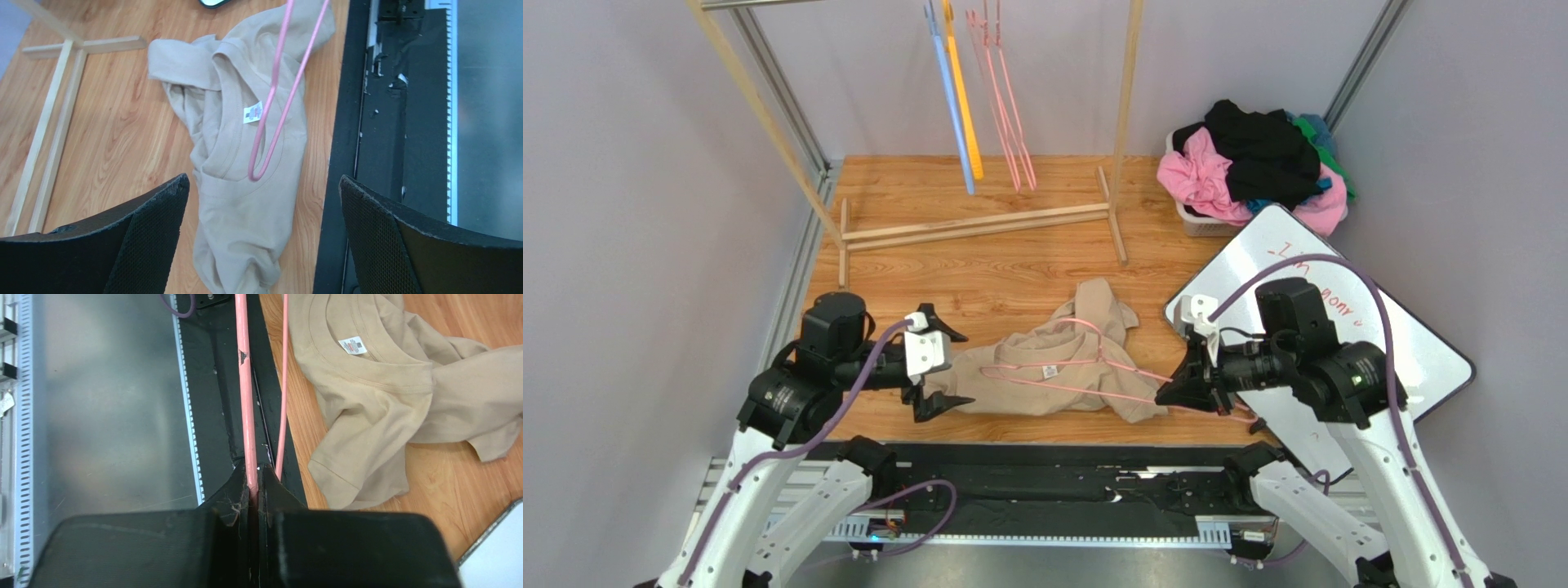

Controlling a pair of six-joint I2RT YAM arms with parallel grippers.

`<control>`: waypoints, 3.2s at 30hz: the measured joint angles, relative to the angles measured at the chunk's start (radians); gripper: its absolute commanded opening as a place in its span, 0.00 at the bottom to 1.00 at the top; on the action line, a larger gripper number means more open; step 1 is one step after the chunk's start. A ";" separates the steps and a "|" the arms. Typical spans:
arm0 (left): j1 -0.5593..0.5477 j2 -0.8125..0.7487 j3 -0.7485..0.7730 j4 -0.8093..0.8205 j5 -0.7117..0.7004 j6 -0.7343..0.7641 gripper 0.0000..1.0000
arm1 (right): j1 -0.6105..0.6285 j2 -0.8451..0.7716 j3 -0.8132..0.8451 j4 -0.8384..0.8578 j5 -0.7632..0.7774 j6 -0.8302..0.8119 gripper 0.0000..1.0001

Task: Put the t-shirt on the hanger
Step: Pick up the hanger from the clothesline, then place the T-shirt on the hanger.

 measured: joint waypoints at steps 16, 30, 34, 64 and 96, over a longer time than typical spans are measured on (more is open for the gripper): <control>-0.312 0.181 -0.092 0.243 -0.181 -0.117 0.00 | 0.101 0.044 -0.030 0.066 -0.060 -0.029 0.41; -0.334 0.186 -0.147 0.257 -0.182 -0.317 0.00 | 0.197 0.293 0.228 0.230 0.093 0.151 1.00; -0.334 0.180 -0.151 0.262 -0.180 -0.328 0.00 | 0.222 0.325 0.236 0.254 0.087 0.155 0.92; -0.010 0.242 -0.035 -0.026 -0.084 -0.020 0.73 | 0.256 0.342 0.208 0.214 0.205 -0.035 0.00; -0.008 0.554 -0.049 0.077 -0.185 0.285 0.56 | 0.161 0.809 0.295 0.358 0.050 -0.014 0.00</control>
